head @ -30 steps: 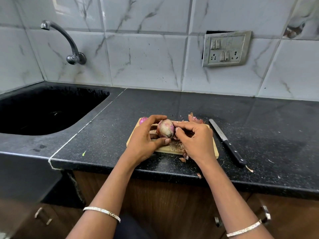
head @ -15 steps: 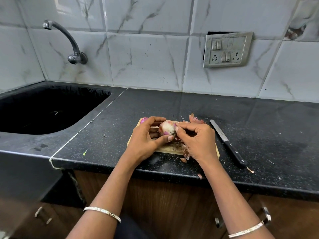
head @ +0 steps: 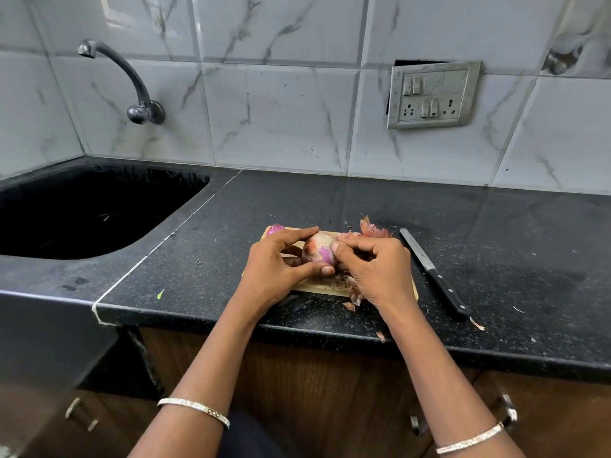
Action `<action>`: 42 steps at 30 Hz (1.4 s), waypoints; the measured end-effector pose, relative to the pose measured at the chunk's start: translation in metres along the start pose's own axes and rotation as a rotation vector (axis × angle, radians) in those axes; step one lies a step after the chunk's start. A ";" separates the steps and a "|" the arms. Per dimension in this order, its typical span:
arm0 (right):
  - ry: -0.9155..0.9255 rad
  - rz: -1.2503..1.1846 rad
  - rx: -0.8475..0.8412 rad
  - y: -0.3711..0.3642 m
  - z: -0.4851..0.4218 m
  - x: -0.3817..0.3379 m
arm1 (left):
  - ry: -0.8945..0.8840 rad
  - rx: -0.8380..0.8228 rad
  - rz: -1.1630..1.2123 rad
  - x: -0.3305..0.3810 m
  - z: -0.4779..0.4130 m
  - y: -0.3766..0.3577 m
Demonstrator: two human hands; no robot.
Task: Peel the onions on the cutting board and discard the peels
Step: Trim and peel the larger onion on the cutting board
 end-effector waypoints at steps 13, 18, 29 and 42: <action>0.110 0.036 -0.018 -0.004 0.004 -0.014 | -0.090 -0.025 -0.045 0.004 0.000 -0.002; 0.216 0.117 -0.007 -0.008 0.004 -0.021 | -0.118 0.006 -0.119 0.005 0.001 0.000; 0.324 0.140 0.040 -0.007 0.008 -0.032 | -0.142 0.038 -0.159 0.006 -0.001 0.003; 0.433 0.251 0.023 -0.015 0.013 -0.046 | -0.164 0.055 -0.195 0.011 0.001 0.004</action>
Point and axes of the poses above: each hand's wrist, its own z-axis away from the middle knuckle, its own y-axis out of the back of the hand, x = y × z, the point moved 9 cm from there along -z, towards the middle knuckle, and after that the axes turned 2 degrees about z, right-handed, at the moved point
